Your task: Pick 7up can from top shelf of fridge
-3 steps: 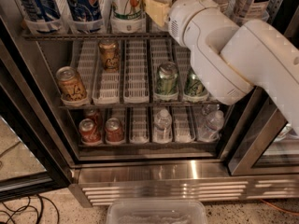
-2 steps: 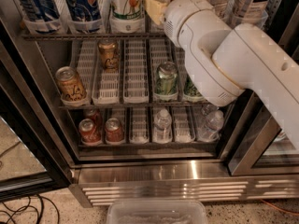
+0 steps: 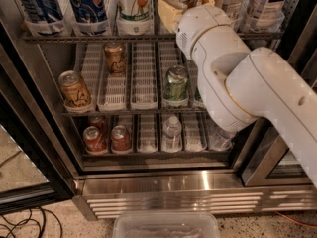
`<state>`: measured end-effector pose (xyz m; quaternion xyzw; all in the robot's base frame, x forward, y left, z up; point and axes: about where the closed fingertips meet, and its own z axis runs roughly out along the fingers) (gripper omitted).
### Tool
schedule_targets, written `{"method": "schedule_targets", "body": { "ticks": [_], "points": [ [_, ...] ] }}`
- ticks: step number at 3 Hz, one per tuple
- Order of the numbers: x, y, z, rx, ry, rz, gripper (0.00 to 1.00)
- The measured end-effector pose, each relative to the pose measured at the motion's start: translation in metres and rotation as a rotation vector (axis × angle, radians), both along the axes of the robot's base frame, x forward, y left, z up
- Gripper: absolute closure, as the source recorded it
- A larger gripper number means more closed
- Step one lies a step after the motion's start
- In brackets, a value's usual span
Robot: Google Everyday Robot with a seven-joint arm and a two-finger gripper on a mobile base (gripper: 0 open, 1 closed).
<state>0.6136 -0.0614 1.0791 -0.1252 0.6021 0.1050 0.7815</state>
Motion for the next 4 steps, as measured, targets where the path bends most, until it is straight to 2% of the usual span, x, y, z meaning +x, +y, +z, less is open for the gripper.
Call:
{"method": "schedule_targets", "body": {
  "ticks": [4],
  "points": [
    [-0.014,-0.004,0.008,0.045,-0.050,0.036,1.00]
  ]
}}
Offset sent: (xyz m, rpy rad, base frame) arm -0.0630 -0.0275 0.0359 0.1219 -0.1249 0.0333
